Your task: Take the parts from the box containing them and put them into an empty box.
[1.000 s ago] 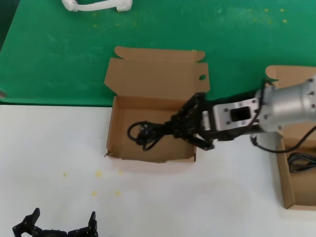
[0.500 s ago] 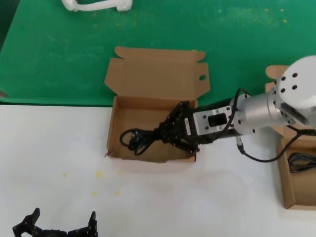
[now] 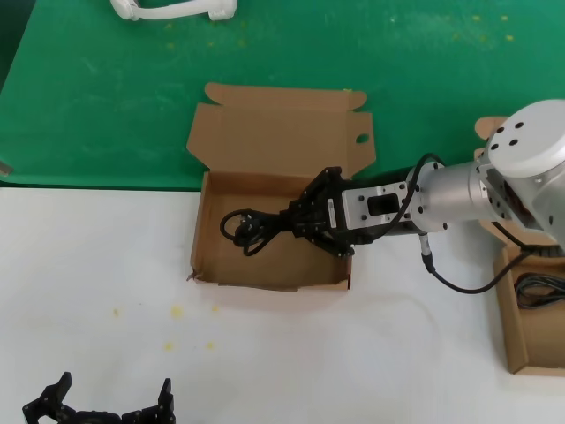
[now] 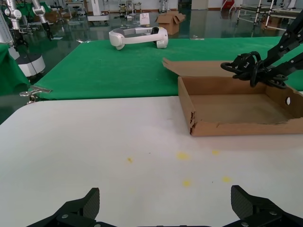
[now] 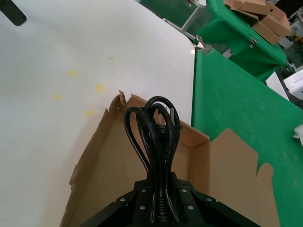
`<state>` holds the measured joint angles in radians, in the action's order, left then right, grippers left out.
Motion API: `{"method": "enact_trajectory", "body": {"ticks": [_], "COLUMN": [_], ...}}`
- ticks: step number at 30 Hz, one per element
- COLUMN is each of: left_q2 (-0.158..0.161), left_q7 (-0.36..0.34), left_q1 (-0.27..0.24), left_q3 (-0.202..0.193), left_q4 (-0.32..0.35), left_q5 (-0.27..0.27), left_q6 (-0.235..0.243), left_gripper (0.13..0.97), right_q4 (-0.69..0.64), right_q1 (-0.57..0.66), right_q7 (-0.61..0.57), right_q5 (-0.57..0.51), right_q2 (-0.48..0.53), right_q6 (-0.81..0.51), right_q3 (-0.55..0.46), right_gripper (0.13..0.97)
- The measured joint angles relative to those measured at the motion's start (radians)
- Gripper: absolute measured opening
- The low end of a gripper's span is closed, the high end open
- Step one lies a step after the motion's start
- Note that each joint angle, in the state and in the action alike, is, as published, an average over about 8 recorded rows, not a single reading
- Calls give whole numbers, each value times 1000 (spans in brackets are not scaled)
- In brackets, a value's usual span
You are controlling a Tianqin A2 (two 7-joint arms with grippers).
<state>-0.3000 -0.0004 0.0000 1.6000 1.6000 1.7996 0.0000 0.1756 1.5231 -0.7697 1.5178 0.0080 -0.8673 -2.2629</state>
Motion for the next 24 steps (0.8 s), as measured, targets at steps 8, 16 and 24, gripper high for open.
{"method": "enact_trajectory", "body": {"ticks": [8,16,24], "left_q2": [0,0,0], "left_q7": [0,0,0], "left_q1": [0,0,0], "left_q3": [0,0,0], "left_q4": [0,0,0], "left_q5": [0,0,0], "left_q6": [0,0,0], "left_gripper": [966,966,966], "right_q4": [-68,-82,127], "right_q1": [23,32,-27], "right_q7": [-49,-63,63], "right_q5": [46,41,11], "right_q2": [-7,4,108], "right_q6": [-1,-40,-85], "right_q3": [3,58,92], "right_gripper": [230,290,399]}}
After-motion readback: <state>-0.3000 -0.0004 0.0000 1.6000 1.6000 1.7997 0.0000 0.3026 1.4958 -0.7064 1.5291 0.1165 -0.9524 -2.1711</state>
